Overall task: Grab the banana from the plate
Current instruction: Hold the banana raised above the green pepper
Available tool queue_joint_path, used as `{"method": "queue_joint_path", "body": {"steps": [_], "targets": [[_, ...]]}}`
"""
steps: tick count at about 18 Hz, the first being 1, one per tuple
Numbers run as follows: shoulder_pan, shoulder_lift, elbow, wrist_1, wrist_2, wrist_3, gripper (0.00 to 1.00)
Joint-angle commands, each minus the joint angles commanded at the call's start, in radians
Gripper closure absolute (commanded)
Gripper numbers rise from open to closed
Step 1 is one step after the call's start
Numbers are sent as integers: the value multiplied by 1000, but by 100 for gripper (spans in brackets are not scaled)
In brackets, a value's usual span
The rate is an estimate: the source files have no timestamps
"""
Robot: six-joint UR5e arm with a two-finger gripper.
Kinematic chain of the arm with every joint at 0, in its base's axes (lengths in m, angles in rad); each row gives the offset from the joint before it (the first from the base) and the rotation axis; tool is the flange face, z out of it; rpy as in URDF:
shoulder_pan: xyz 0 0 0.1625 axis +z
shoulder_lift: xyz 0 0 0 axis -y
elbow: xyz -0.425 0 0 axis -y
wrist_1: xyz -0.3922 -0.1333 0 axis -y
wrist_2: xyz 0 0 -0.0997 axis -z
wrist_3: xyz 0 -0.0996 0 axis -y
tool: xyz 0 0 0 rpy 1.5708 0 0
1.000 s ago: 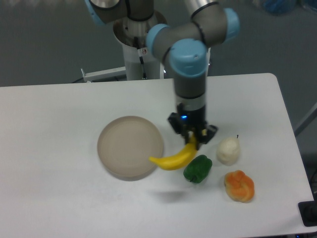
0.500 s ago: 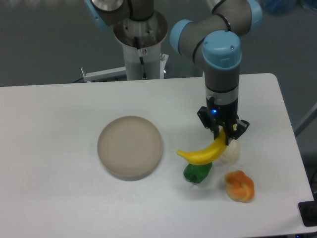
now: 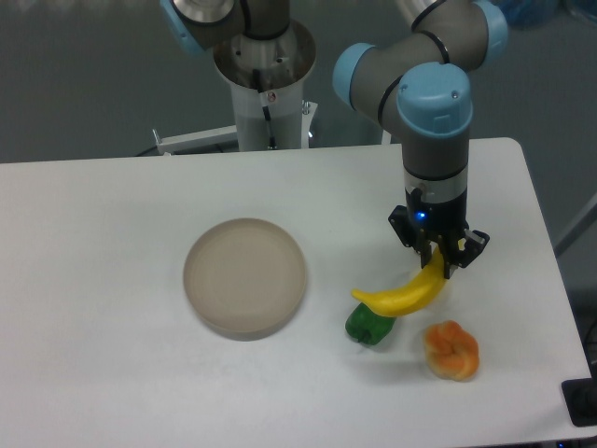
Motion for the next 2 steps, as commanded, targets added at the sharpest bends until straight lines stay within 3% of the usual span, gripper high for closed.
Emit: {"method": "queue_joint_path", "body": {"steps": [2], "targets": [[0,0,3,0,0,0,81]]}}
